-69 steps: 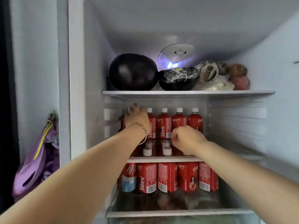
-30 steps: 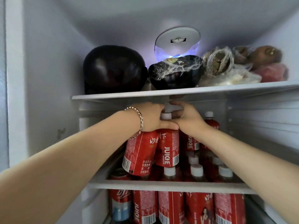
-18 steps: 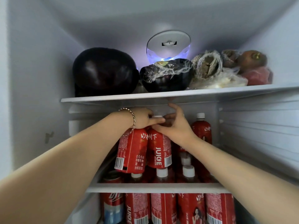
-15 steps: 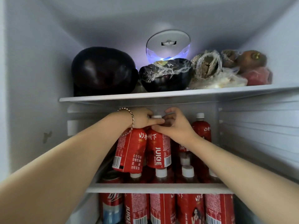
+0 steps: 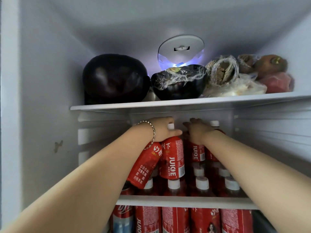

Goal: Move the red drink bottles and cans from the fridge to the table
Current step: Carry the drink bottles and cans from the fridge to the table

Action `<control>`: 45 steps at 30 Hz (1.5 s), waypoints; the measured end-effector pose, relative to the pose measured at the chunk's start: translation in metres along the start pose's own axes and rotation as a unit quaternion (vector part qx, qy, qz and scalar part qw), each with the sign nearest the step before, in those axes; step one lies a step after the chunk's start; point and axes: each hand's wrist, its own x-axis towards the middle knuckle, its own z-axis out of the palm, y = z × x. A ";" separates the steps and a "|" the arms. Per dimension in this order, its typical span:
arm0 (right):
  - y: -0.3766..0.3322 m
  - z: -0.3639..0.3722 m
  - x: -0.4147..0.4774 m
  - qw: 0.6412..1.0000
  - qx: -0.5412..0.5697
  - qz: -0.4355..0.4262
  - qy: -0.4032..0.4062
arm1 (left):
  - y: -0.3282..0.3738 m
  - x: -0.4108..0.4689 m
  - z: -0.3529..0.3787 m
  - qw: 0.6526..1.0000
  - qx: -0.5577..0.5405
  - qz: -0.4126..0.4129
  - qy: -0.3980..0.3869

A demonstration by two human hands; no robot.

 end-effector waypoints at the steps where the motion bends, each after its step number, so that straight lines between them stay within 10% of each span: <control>1: -0.003 0.002 0.002 1.000 -0.009 0.009 0.003 | 0.000 0.000 0.000 1.000 0.004 -0.001 0.004; 13: -0.028 -0.008 -0.034 0.989 -0.040 0.051 0.135 | 0.007 -0.016 -0.007 0.990 0.125 -0.006 0.069; 20: -0.028 -0.028 -0.099 0.988 -0.032 0.052 0.140 | 0.043 -0.090 -0.003 0.911 0.290 0.187 0.225; 29: -0.052 -0.070 -0.156 0.984 -0.057 0.035 0.165 | 0.041 -0.137 -0.025 0.881 0.217 0.272 0.320; 34: -0.065 -0.095 -0.180 0.984 -0.023 0.004 0.179 | 0.054 -0.182 -0.056 0.904 0.209 0.216 0.305; 39: -0.089 -0.104 -0.208 0.990 -0.007 -0.027 0.138 | 0.072 -0.242 -0.060 0.974 0.186 0.033 0.126; 45: -0.133 -0.081 -0.263 0.983 0.020 -0.170 0.060 | 0.076 -0.338 -0.034 0.967 0.220 -0.129 0.026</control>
